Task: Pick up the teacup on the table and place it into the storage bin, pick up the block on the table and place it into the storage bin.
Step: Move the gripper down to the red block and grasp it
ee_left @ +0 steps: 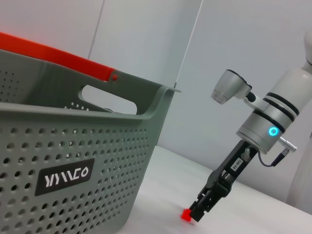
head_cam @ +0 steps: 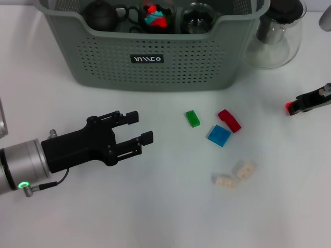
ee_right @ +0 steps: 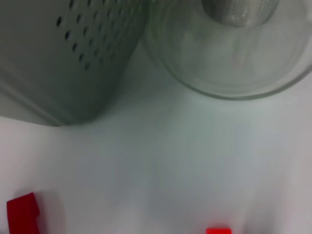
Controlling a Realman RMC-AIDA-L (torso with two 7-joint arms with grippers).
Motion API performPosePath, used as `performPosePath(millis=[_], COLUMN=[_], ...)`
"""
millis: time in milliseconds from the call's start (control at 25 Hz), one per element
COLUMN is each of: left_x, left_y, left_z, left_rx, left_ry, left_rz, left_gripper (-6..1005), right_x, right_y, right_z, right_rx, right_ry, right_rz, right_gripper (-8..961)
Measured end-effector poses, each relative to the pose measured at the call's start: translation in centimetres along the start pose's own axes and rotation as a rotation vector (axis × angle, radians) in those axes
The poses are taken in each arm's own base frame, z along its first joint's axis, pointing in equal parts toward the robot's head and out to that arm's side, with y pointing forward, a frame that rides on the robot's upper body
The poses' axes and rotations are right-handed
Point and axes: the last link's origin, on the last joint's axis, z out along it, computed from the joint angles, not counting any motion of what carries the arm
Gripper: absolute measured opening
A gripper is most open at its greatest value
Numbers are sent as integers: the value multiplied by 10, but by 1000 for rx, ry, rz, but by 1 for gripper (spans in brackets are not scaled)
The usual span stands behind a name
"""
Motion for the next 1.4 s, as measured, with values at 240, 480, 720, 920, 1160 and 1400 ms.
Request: performPosePath(millis=[240,480,720,920,1160,1400], left_x=[-1,-1,-1,-1,-1,-1], left_y=[1,0,0,0,0,0], left_z=[0,0,0,0,0,0], left_rx=[2,2,2,2,2,3], left_ry=[0,-1,-1,0,0,-1], left_rz=[-3,-2,-2,-1,-1,-3], left_gripper=[662,661,661,661,661,661], right_x=[-2,-5,-8,-10,-11,-12], right_y=[2,3,5,9,14,17], right_z=[0,-1,-1,1,2,3], right_rx=[-3,-5,-2,10,21,40], right_ry=[-7,-13,-22,-20,-9,3], right_rz=[-7,-16,-55,-135,-209,-260], right_gripper=[370,372,373,373,373,372])
